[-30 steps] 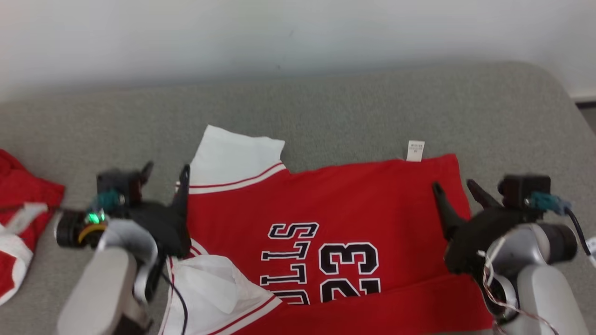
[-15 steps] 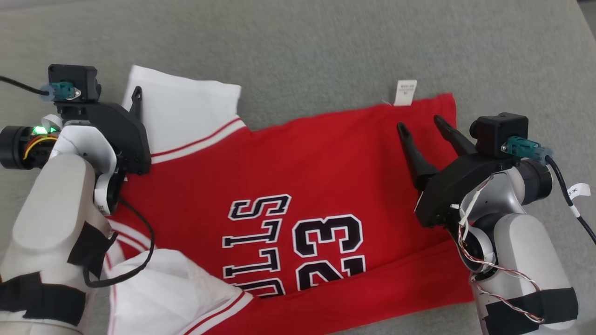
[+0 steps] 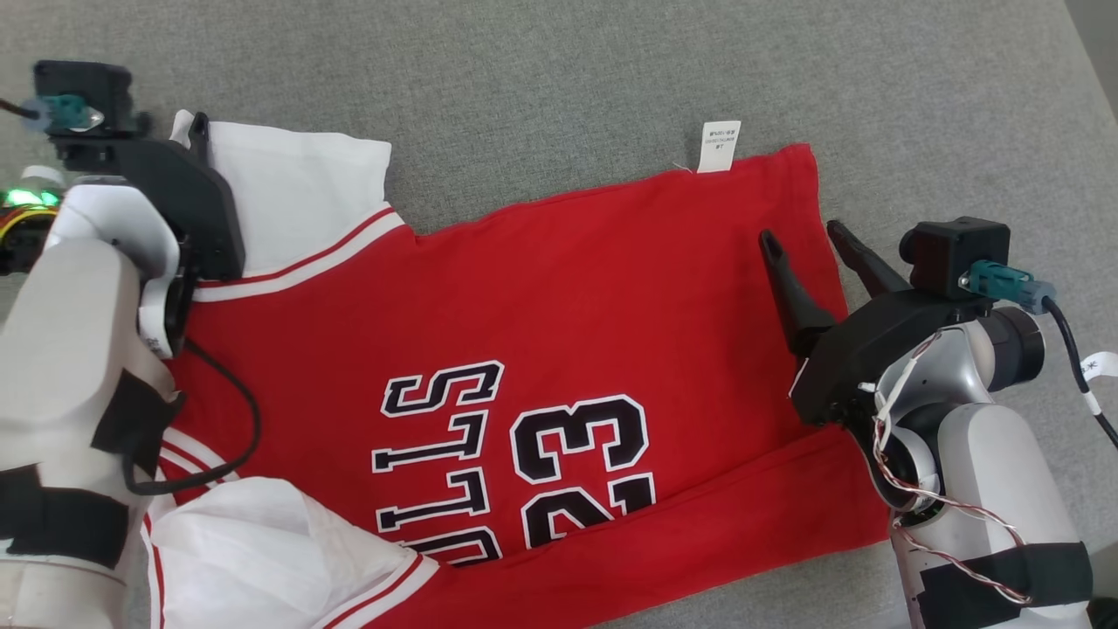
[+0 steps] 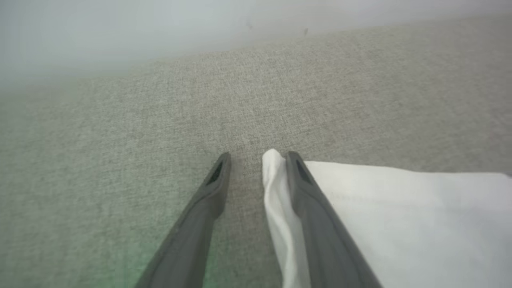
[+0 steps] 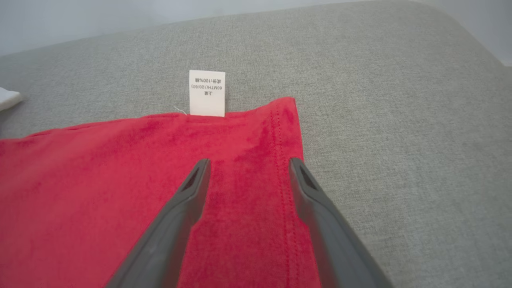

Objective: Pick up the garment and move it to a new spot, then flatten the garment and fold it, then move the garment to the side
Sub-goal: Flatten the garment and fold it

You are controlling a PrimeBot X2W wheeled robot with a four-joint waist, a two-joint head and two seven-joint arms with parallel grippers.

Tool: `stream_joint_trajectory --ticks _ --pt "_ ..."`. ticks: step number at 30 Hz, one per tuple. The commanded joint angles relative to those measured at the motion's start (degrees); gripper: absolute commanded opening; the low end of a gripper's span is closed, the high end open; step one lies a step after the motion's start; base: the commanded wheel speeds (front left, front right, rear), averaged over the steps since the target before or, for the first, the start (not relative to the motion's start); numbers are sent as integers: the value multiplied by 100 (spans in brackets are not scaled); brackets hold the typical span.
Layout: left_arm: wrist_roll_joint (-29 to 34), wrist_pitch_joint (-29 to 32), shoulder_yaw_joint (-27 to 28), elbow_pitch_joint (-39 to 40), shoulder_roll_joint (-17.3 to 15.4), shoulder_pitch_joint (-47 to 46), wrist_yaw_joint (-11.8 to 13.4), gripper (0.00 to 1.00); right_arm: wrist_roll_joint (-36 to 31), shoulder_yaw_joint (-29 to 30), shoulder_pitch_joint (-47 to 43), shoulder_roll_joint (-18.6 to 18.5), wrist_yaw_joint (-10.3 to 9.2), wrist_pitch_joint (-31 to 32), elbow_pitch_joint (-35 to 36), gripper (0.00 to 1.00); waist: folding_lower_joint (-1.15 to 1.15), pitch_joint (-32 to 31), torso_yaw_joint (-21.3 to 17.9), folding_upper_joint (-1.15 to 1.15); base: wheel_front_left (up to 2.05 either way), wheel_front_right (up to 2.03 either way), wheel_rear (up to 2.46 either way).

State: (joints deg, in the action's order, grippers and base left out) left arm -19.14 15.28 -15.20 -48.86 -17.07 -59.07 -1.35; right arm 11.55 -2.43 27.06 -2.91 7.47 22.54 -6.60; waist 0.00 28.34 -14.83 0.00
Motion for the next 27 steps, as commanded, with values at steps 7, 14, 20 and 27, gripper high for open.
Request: stream_joint_trajectory --ticks 7,14,20,27 --pt "75 197 -231 -75 162 181 -61 0 -148 127 107 4 3 116 42 100 0 -88 121 0 0 0 0" --pt "87 -329 -228 33 201 181 102 79 -291 169 107 4 3 205 73 100 0 -190 236 0 0 0 0" --pt "72 -117 -315 -92 135 -100 -11 100 -303 114 52 2 3 240 92 100 0 -244 228 0 0 0 0" --pt "133 723 -445 -261 -26 -424 -23 100 -259 70 -22 2 3 249 91 100 0 -273 110 0 0 0 0"
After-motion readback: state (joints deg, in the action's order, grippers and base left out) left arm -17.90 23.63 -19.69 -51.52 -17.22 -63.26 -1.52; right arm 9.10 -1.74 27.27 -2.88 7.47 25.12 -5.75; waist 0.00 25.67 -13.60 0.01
